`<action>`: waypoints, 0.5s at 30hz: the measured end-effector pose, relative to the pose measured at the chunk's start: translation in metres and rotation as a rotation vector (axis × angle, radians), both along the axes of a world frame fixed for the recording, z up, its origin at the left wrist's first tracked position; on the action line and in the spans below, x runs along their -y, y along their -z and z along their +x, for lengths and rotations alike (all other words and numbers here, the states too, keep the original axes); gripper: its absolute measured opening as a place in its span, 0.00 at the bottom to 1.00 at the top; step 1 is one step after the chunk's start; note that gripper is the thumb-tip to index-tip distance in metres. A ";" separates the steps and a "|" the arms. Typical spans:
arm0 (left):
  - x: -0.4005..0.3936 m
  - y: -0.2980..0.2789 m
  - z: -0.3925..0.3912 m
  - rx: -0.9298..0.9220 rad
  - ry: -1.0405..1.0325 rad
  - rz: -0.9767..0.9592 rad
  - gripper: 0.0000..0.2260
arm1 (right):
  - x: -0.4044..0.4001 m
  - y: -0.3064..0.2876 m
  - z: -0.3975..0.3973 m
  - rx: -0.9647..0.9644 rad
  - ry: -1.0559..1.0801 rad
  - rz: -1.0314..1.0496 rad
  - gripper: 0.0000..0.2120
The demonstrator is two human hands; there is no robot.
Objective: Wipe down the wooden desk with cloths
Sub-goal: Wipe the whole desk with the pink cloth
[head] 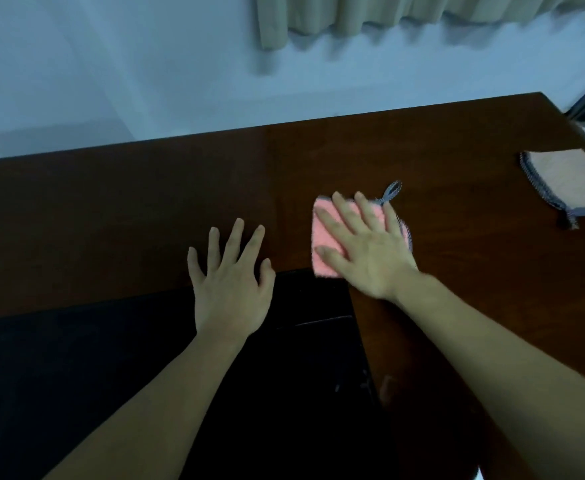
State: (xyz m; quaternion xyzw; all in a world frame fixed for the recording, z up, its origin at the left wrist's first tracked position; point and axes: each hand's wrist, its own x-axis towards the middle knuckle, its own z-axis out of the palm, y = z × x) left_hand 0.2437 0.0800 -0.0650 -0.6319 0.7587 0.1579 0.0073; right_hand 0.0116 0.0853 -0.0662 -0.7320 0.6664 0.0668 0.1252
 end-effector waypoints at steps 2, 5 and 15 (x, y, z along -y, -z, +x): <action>0.001 0.000 0.001 0.003 -0.005 0.008 0.26 | -0.041 0.000 0.006 0.019 -0.101 -0.012 0.31; 0.000 0.001 0.000 0.006 -0.008 -0.006 0.26 | -0.094 0.002 0.002 0.068 -0.264 -0.034 0.32; -0.003 0.001 -0.001 -0.002 -0.034 -0.024 0.26 | 0.026 0.005 -0.049 -0.011 -0.148 -0.029 0.33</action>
